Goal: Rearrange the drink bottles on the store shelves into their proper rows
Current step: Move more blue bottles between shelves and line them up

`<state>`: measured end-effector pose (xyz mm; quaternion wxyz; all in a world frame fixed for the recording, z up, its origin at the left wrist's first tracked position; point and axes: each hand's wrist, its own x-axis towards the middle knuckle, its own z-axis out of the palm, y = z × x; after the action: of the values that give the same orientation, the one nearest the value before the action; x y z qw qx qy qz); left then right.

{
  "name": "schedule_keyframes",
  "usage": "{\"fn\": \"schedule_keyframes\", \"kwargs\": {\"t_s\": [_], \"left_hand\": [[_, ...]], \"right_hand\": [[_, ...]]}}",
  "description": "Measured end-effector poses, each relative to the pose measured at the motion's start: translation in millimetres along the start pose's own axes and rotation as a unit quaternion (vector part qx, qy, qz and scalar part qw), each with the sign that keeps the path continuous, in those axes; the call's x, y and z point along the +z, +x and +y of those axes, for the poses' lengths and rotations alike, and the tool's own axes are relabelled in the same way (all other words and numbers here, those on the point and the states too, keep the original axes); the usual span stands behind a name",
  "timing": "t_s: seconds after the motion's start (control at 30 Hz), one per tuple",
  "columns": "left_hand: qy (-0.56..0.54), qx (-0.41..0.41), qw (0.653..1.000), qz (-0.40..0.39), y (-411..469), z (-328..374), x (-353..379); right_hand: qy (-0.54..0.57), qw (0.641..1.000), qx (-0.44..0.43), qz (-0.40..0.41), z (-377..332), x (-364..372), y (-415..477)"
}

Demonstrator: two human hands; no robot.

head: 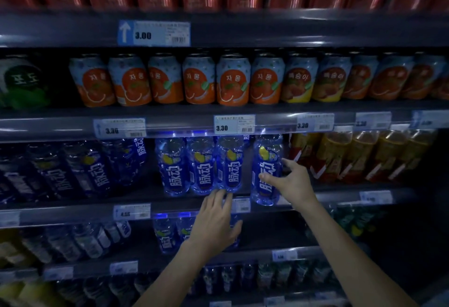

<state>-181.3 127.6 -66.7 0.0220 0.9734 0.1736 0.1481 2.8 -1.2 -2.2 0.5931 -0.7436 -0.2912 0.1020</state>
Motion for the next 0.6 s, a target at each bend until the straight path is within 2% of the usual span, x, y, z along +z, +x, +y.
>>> {"fn": "schedule_keyframes", "kwargs": {"t_s": [0.17,0.4,0.6], "left_hand": [[0.005,0.005,1.000,0.002,4.5,6.1,0.0],[0.014,0.004,1.000,0.006,4.7,8.6,9.3],[0.027,-0.012,1.000,0.007,5.1,9.2,8.8]], "right_hand": [[-0.024,0.999,-0.028,-0.003,-7.6,1.8,18.0],[0.012,0.999,-0.025,0.032,8.0,17.5,32.0],[0.013,1.000,-0.026,-0.005,21.1,20.8,33.8]]}}
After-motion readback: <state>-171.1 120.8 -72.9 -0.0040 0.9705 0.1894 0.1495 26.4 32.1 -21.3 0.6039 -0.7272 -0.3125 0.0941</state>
